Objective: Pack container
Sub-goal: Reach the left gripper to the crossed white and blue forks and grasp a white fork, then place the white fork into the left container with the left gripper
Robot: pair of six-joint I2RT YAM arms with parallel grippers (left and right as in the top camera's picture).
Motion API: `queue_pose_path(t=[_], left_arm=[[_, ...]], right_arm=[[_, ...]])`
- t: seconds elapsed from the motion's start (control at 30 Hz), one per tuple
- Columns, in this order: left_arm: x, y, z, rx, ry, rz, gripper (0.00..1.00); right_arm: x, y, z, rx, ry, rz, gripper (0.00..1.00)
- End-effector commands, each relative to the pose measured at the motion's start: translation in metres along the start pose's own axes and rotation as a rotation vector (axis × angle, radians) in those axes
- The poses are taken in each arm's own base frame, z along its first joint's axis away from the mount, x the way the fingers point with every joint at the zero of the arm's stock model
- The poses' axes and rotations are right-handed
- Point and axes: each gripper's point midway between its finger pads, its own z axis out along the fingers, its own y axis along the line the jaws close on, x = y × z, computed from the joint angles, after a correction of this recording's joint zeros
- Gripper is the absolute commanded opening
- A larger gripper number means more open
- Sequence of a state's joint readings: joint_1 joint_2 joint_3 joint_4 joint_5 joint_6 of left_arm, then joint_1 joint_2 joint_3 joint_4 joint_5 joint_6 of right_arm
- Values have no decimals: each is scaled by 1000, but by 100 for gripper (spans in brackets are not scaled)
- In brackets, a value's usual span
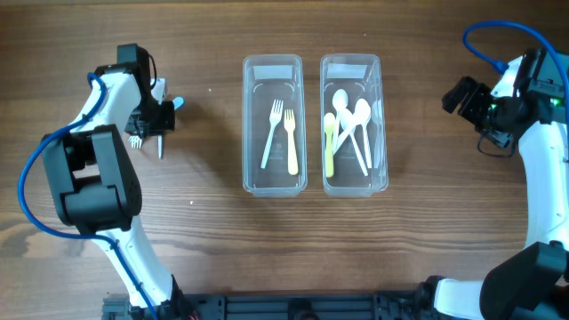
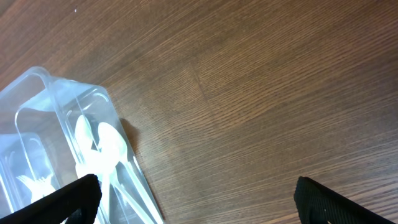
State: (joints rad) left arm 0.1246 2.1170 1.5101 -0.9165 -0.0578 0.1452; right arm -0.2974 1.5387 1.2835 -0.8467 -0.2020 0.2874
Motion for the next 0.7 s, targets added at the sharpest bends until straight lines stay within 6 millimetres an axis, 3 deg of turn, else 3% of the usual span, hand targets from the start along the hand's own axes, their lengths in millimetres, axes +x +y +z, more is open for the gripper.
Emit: queue_pose_path(t=[0.0, 0.03, 0.1, 0.2, 0.27, 0.33, 0.43, 0.53, 0.67], left_arm=[[-1, -2, -25, 10, -26, -6, 4], [-2, -2, -38, 10, -42, -26, 4], [-6, -21, -92, 90, -127, -31, 4], [-4, -81, -163, 292, -280, 69, 4], [6, -121, -198, 356, -353, 148, 4], [13, -147, -211, 378, -380, 200, 4], [20, -195, -212, 418, -380, 260, 4], [23, -234, -195, 430, -371, 275, 4], [25, -260, -145, 345, -280, 182, 5]], right_arm=[[2, 1, 4, -5, 16, 2, 100], [2, 1, 4, -5, 16, 2, 100], [2, 1, 4, -5, 15, 2, 100], [2, 1, 4, -5, 15, 2, 100], [2, 1, 4, -5, 14, 2, 100], [2, 1, 5, -5, 15, 2, 100], [2, 1, 5, -5, 15, 2, 100], [2, 1, 4, -5, 15, 2, 100], [2, 1, 4, -5, 15, 2, 100]])
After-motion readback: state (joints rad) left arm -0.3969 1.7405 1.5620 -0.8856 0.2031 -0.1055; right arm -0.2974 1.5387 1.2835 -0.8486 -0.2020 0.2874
